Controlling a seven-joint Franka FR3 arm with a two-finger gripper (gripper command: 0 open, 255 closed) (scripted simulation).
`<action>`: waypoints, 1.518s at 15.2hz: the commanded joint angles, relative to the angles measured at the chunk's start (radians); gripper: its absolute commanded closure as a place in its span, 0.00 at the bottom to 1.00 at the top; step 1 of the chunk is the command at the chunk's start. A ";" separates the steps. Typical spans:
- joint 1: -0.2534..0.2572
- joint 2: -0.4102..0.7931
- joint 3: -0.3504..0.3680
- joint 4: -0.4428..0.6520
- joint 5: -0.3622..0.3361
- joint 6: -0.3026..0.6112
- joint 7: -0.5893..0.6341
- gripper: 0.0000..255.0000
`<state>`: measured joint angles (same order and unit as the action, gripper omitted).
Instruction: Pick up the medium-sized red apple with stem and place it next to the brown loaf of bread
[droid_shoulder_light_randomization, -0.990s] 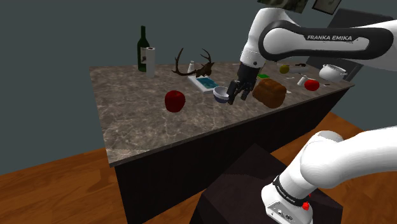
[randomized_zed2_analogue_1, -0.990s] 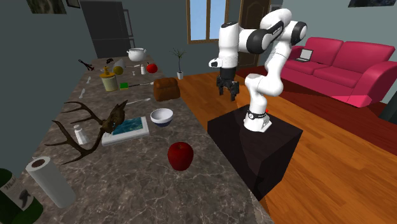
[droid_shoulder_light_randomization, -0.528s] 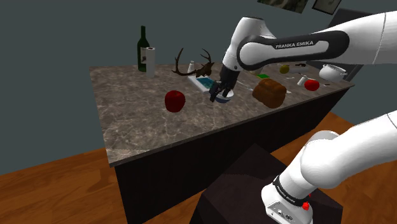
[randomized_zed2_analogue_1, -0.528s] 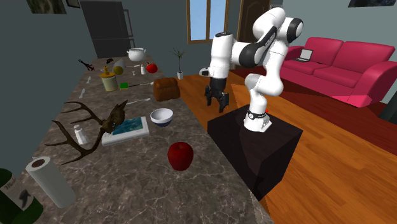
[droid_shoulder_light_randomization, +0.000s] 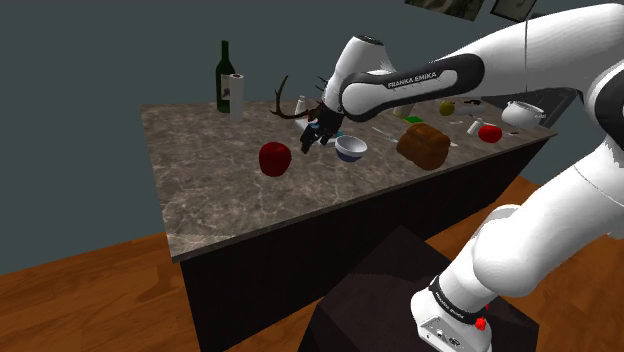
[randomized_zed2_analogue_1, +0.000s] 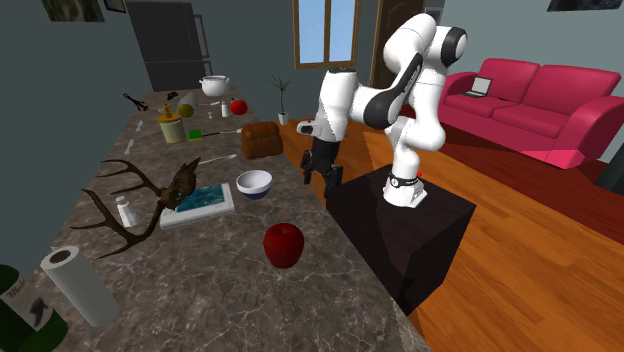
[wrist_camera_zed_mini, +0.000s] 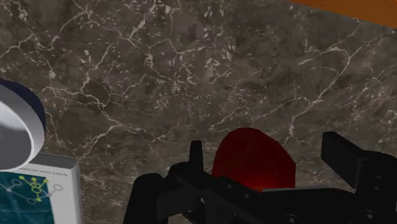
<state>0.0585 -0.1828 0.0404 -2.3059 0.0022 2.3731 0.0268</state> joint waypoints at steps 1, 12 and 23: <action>0.003 0.072 0.006 0.040 -0.013 0.072 -0.006 0.00; 0.017 0.323 0.016 0.221 -0.078 0.268 -0.008 0.00; 0.018 0.368 0.014 0.233 -0.085 0.300 -0.003 0.00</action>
<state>0.0763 0.1849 0.0540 -2.0730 -0.0831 2.6730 0.0236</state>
